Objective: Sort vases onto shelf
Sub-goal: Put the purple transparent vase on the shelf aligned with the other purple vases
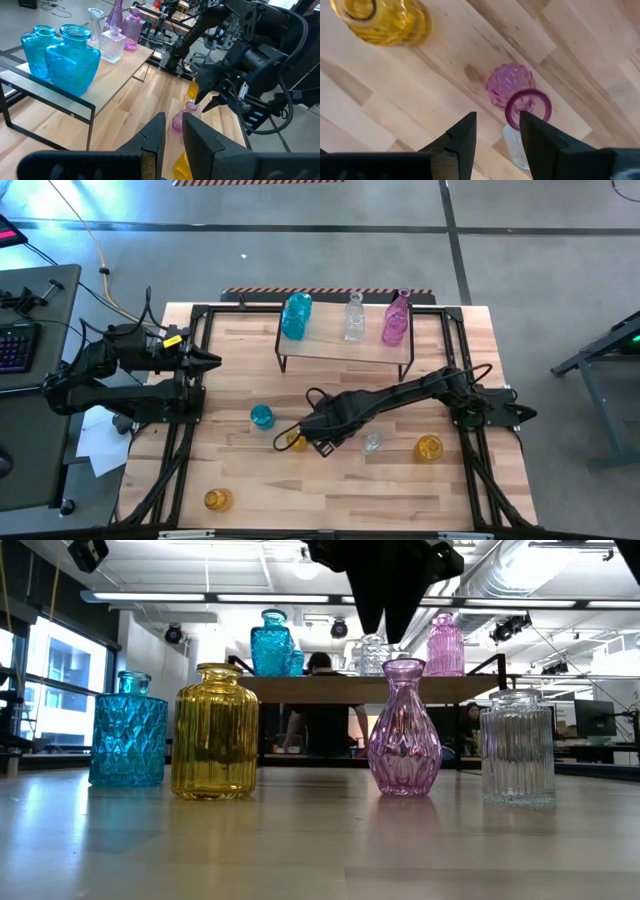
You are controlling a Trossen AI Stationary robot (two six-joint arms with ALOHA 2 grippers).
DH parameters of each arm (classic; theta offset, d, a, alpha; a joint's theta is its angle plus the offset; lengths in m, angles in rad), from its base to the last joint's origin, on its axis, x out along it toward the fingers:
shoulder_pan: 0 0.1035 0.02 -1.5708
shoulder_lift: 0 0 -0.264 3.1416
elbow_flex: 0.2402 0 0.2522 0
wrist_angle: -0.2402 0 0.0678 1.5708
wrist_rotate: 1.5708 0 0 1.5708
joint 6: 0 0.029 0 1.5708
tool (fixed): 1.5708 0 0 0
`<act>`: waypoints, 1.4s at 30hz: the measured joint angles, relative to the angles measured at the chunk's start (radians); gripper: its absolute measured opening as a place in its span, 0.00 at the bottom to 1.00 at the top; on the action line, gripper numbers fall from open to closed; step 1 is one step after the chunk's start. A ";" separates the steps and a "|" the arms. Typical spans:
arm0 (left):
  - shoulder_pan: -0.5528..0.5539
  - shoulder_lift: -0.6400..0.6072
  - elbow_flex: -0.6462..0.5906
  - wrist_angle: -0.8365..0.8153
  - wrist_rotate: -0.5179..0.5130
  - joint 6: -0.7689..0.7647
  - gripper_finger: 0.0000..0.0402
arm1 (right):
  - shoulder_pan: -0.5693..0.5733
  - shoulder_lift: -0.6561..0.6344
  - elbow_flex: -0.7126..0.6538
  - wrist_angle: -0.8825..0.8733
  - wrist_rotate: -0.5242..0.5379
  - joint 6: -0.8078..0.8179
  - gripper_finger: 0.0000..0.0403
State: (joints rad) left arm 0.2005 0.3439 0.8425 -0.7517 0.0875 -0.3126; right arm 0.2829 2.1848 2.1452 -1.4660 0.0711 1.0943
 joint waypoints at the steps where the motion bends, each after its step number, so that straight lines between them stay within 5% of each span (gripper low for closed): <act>1: 0.000 0.000 0.000 0.000 0.000 0.000 0.14 | 0.000 0.004 0.000 -0.003 0.000 0.000 0.33; 42: 0.000 0.000 0.000 0.001 0.015 -0.026 0.14 | 0.006 0.012 0.000 -0.017 -0.020 0.008 0.33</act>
State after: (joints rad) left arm 0.2005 0.3439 0.8428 -0.7509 0.1024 -0.3386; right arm 0.2890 2.1967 2.1452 -1.4829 0.0511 1.1023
